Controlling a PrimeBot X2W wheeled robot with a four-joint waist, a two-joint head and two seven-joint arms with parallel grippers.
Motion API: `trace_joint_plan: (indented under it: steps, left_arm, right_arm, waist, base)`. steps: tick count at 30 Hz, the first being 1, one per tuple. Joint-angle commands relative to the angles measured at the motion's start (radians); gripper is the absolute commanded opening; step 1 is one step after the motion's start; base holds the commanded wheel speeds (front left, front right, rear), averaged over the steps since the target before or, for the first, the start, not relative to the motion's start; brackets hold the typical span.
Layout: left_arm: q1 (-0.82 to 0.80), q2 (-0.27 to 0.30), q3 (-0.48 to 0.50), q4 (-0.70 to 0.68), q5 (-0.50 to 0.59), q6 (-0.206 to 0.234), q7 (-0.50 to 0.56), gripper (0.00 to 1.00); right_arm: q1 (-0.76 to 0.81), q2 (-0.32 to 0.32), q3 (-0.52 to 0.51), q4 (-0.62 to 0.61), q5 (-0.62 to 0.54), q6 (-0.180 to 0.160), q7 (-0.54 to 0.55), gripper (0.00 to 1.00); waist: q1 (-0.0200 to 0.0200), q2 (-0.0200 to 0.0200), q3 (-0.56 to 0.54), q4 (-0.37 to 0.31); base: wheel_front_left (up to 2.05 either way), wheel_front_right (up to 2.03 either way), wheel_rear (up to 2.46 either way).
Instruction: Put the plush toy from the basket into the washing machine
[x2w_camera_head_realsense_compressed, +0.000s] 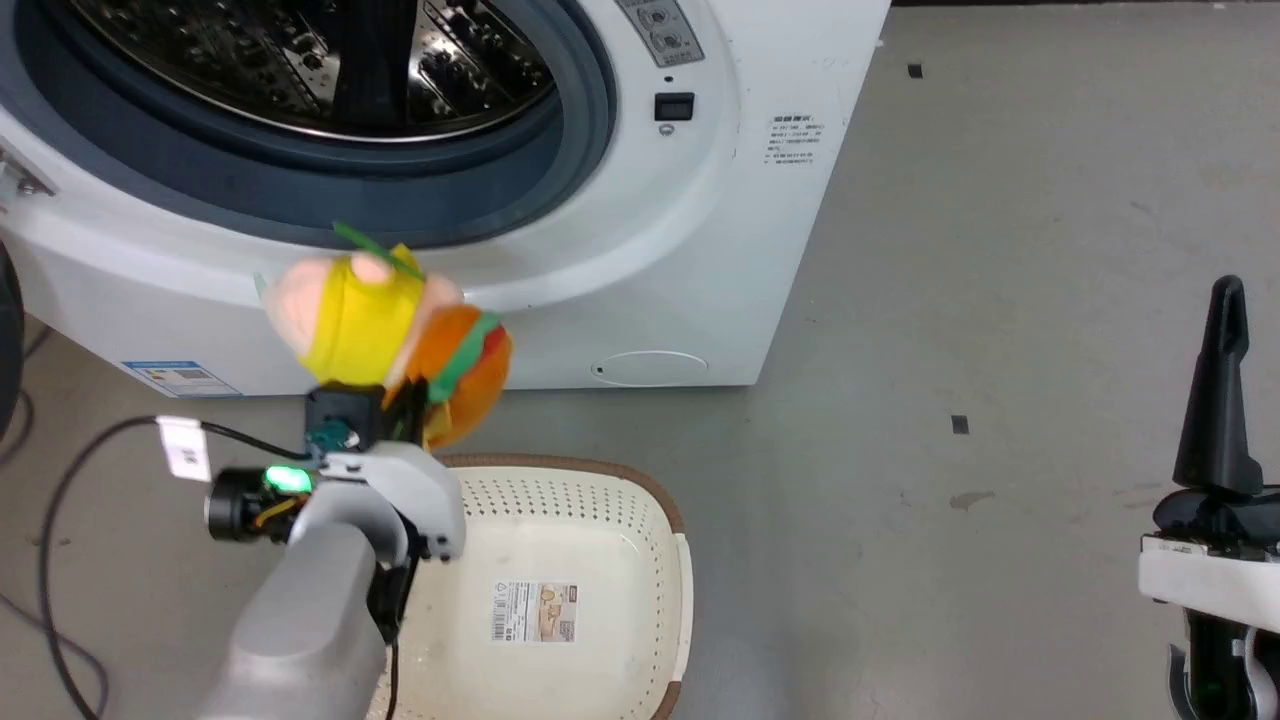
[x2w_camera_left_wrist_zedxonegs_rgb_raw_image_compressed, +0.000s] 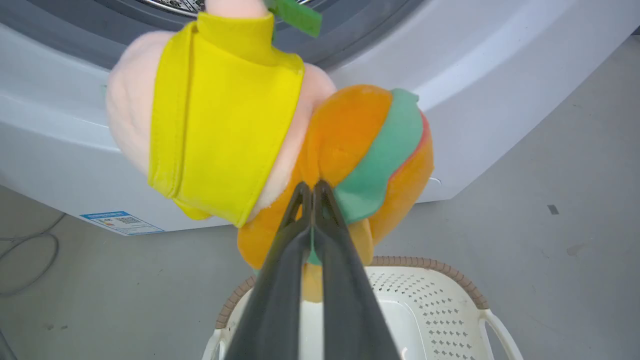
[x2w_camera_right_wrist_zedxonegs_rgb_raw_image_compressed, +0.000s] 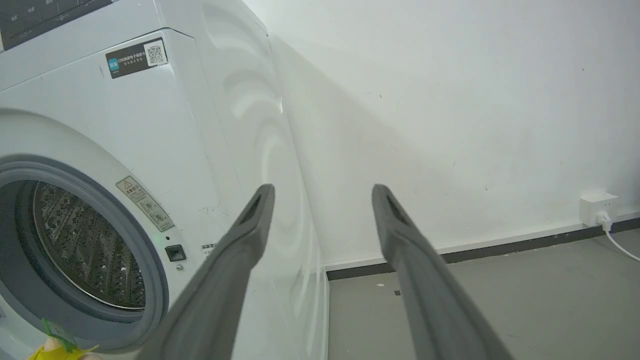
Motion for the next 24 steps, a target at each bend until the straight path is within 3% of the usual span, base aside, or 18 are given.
trace_joint_plan:
  steps: [1,12,24]
  left_arm:
    - [-0.011,0.008,0.008,-0.019,0.003,0.008,-0.006,0.00]
    - [-0.150,0.078,0.082,-0.168,0.000,0.054,-0.006,0.00]
    - [-0.459,0.164,0.122,-0.151,-0.001,0.065,0.028,0.00]
  right_arm:
    - [0.012,0.000,-0.002,-0.004,0.007,-0.001,-0.004,1.00]
    - [-0.027,0.000,-0.007,-0.018,0.019,-0.001,-0.004,1.00]
    - [-0.108,0.000,0.007,-0.033,0.042,-0.001,-0.004,1.00]
  waist:
    - [0.0001,0.0000,0.008,-0.005]
    - [0.0001,0.0000,0.101,-0.046]
    - [0.0001,0.0000,0.279,-0.108]
  base:
    - [0.00,0.00,0.00]
    - [0.00,0.00,0.00]
    - [0.00,0.00,0.00]
